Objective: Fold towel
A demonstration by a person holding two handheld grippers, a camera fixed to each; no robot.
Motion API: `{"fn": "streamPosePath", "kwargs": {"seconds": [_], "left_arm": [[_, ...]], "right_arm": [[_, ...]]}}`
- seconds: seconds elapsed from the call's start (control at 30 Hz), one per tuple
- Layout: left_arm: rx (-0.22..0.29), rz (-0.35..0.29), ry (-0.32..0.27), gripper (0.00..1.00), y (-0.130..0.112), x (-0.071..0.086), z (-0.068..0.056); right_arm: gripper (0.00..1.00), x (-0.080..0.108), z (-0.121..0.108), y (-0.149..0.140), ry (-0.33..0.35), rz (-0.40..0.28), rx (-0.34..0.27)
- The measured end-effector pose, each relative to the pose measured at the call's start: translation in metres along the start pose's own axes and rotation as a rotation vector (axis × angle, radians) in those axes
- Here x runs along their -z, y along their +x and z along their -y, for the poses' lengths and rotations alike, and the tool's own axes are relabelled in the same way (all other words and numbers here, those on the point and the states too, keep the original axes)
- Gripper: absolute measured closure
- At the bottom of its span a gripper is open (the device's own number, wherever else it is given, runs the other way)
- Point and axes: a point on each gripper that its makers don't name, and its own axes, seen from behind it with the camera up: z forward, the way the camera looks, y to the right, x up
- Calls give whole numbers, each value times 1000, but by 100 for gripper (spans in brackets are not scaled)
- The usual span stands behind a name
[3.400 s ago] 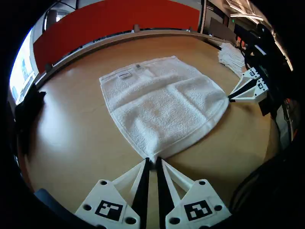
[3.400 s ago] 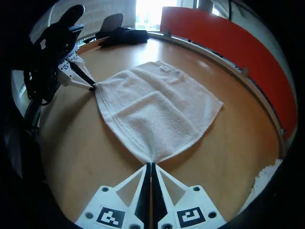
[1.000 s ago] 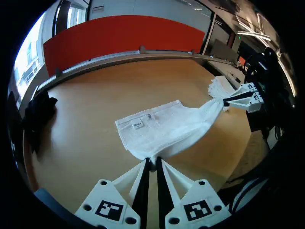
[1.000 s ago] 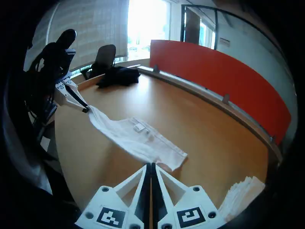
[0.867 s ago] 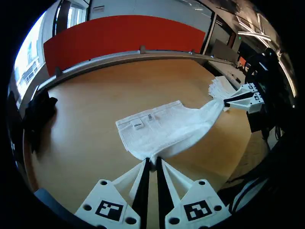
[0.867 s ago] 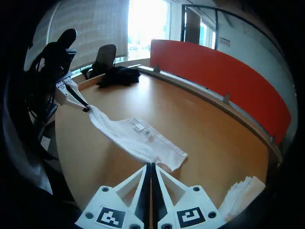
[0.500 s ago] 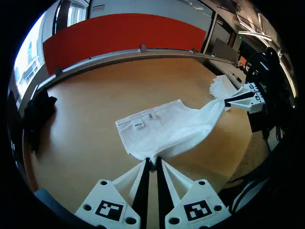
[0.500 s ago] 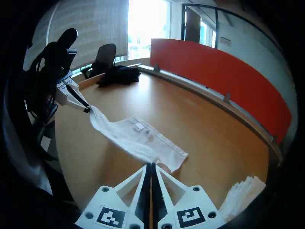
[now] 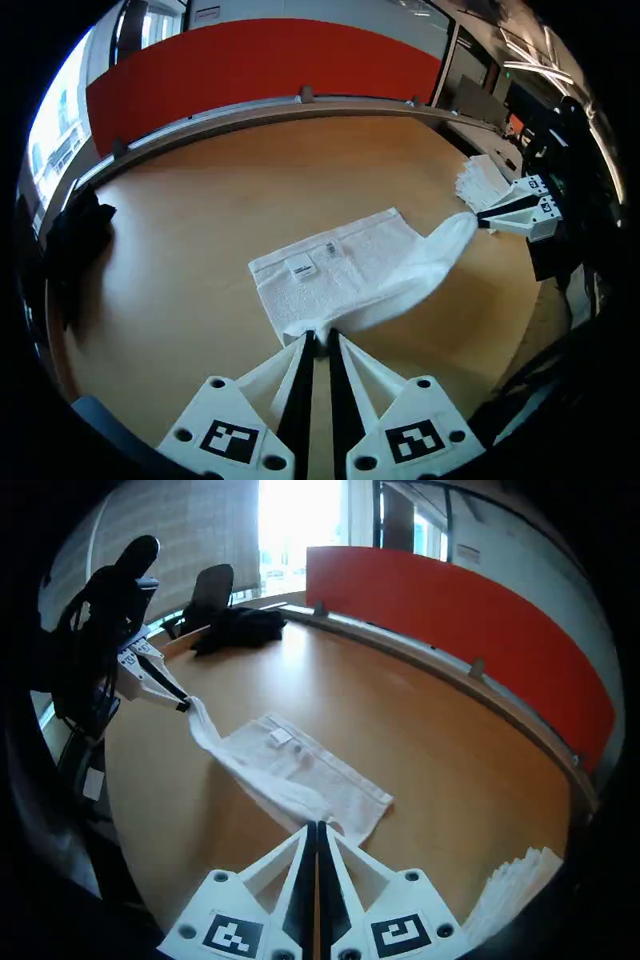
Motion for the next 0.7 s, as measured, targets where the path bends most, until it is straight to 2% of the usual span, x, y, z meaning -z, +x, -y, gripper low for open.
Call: {"fn": "streamPosePath", "kwargs": {"seconds": [0.27,0.7], "left_arm": [[6,16,21,87,1,-26,13],[10,21,24,87,4,-56,25]], "right_arm": [[94,-18,-8,-7,-2,32,-1],[94,-38,-21,-17,2,67,-26]]}}
